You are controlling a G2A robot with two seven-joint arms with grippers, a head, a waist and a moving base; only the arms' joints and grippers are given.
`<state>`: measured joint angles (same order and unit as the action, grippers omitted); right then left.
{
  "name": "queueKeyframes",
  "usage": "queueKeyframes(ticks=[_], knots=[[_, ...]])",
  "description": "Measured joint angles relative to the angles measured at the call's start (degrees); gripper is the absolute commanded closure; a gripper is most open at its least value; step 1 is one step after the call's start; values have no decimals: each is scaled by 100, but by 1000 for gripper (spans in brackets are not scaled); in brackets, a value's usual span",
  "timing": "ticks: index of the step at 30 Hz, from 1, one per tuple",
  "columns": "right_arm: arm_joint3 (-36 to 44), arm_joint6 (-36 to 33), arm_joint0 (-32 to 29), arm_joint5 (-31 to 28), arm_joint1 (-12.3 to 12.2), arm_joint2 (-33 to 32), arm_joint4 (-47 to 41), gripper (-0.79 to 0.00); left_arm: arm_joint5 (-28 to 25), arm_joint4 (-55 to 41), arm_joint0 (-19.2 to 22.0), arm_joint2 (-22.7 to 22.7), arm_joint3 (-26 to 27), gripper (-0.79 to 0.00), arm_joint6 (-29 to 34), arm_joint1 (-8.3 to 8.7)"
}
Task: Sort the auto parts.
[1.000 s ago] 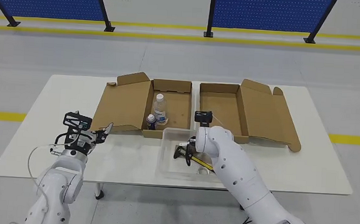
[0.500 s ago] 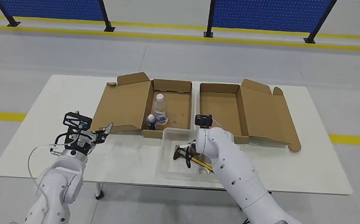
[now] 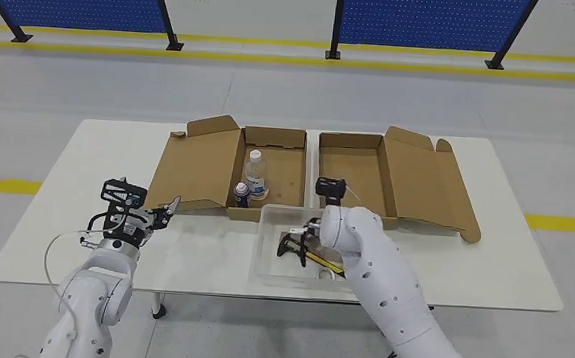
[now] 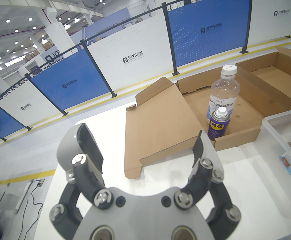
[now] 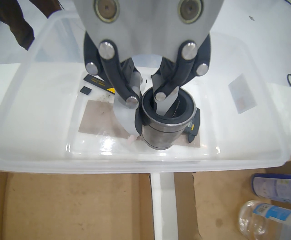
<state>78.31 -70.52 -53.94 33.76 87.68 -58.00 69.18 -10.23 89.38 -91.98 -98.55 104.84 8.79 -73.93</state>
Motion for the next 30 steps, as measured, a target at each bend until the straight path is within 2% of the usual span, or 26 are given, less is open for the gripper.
queueKeyframes(ticks=[4,8,11,15,18,21,25,30], knots=[[936,-37,-535,-37,-79,-463,-43,0,0,0,0,0,0,-785,0,0],[1749,58,-1083,54,-119,-1034,-624,0,0,0,0,0,0,-785,0,0],[2208,280,-1465,109,-127,-1501,-1395,0,0,0,0,0,0,-785,0,0],[2534,980,-1985,-162,-100,-2181,-2881,0,0,0,0,0,0,-785,0,0],[2567,1549,-2335,-664,-61,-2614,-4205,0,0,0,0,0,0,-785,0,0],[2421,1751,-2559,-1187,-48,-2851,-5260,0,0,0,0,0,0,-785,0,0],[2073,1754,-2678,-1693,-51,-2973,-6261,0,0,0,0,0,0,-785,0,0],[1665,1715,-2720,-1982,-76,-2961,-6968,0,0,0,0,0,0,-785,0,0]])
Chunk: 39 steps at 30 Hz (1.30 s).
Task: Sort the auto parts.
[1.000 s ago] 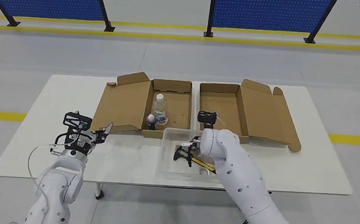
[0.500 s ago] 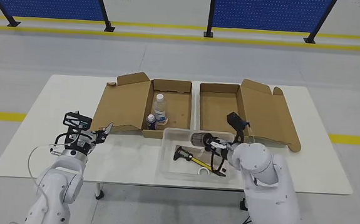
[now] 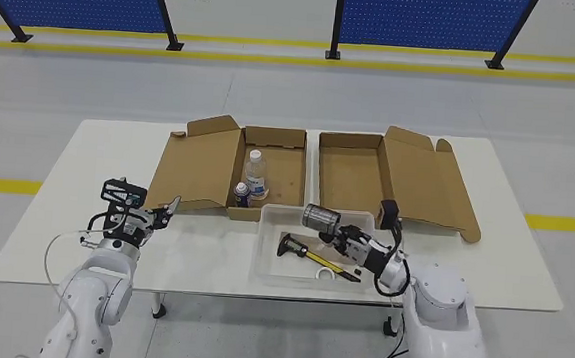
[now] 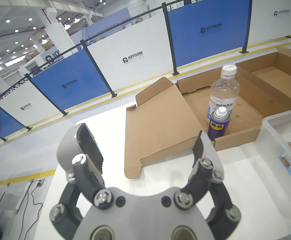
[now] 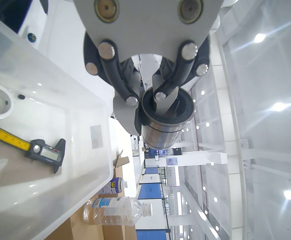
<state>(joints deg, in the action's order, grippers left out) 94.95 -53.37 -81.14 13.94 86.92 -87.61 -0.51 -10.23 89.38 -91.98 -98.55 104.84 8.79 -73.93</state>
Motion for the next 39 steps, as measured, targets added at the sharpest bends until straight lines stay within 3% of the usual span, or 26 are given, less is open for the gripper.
queueKeyframes(ticks=[5,19,28,39], knots=[[-152,2,-4,-86,-49,30,-184,0,0,0,0,0,0,-785,0,0],[-98,205,218,-447,-271,-6,580,0,0,0,0,0,0,-785,0,0],[244,294,705,-317,-451,320,2525,0,0,0,0,0,0,-785,0,0],[-520,51,1984,-796,-574,1049,4442,0,0,0,0,0,0,-785,0,0]])
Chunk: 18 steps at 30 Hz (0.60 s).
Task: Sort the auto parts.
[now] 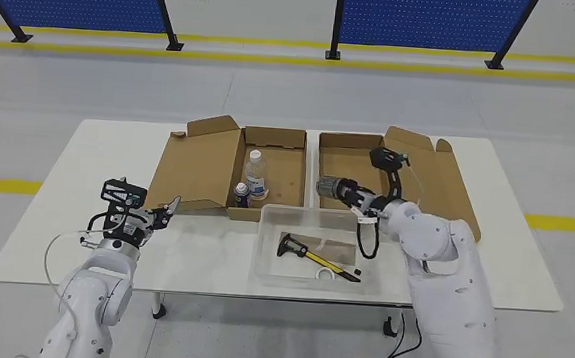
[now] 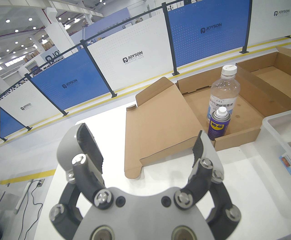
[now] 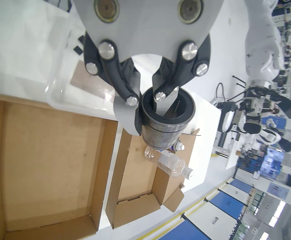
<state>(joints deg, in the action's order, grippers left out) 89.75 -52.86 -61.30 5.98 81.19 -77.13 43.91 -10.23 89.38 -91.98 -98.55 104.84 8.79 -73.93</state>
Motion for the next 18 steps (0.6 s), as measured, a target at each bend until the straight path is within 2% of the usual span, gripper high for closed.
queueKeyframes(ticks=[10,18], knots=[[-1441,261,1228,-525,62,793,771,0,0,0,0,0,0,-785,0,0],[-2818,509,2210,-681,244,1346,555,0,0,0,0,0,0,-785,0,0]])
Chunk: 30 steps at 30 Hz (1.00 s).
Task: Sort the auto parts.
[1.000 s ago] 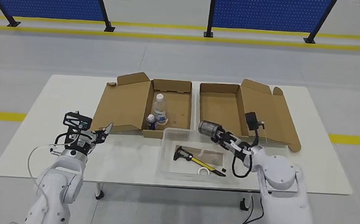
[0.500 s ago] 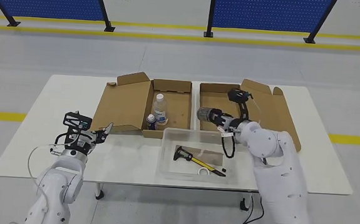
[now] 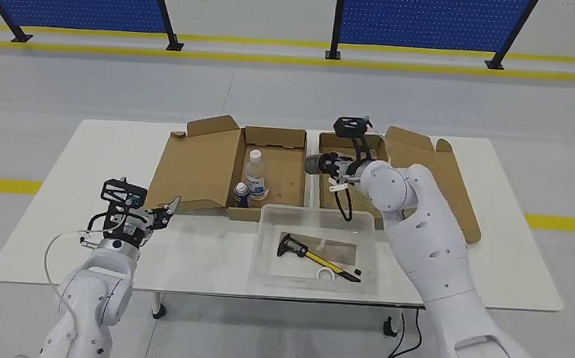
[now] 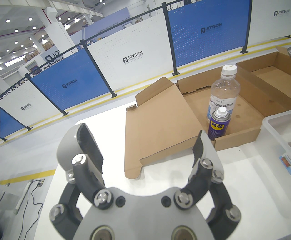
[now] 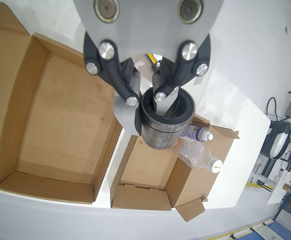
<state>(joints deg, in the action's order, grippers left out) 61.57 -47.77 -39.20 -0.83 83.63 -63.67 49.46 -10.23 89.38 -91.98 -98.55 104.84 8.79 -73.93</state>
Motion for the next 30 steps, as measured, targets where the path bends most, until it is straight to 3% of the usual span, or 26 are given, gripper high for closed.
queueKeyframes(ticks=[9,30], knots=[[-1353,315,825,-286,269,611,-213,0,0,0,0,0,0,-785,0,0],[-1381,314,839,-293,272,621,-208,0,0,0,0,0,0,-785,0,0]])
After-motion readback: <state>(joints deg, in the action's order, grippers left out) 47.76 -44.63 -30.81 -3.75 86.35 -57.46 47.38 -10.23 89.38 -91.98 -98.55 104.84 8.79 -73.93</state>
